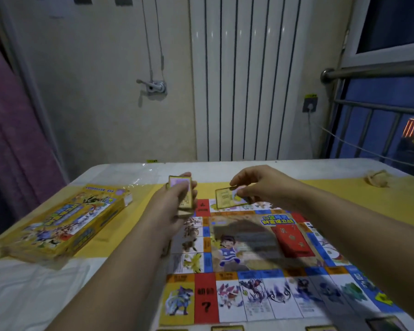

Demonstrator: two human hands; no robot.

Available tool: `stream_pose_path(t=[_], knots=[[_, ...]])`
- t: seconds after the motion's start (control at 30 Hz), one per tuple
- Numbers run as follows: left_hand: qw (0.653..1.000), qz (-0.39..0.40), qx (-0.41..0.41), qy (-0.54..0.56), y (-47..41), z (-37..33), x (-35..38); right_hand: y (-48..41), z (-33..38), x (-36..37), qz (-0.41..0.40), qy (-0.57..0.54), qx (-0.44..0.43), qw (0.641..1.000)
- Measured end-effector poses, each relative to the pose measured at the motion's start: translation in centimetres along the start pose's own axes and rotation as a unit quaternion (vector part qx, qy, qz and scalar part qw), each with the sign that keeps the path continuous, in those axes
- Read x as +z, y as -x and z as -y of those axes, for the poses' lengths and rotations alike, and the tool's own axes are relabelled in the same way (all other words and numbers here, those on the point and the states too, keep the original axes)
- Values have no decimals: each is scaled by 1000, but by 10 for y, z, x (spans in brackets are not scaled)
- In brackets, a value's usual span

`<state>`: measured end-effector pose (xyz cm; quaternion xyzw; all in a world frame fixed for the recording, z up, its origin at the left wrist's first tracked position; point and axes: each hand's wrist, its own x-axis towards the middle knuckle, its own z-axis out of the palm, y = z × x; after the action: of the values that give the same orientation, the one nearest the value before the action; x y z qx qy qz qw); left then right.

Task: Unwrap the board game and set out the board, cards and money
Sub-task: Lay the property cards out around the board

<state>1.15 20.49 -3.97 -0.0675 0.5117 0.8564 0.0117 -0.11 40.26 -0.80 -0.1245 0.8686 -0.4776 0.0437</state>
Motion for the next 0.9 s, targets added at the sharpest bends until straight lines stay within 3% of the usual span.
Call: stream_pose_path(t=[0.17, 0.4, 0.6, 0.9], knots=[[982, -28, -41, 182, -29, -14, -21, -69, -21, 32, -78, -71, 83, 991], [972, -28, -70, 222, -44, -9, -31, -145, -58, 67, -232, -64, 111, 964], [968, -36, -65, 242, -49, -15, -40, -162, -72, 75, -242, 15, 127, 962], [967, -53, -70, 238, -45, -16, -41, -163, -80, 75, -181, 200, 140, 953]])
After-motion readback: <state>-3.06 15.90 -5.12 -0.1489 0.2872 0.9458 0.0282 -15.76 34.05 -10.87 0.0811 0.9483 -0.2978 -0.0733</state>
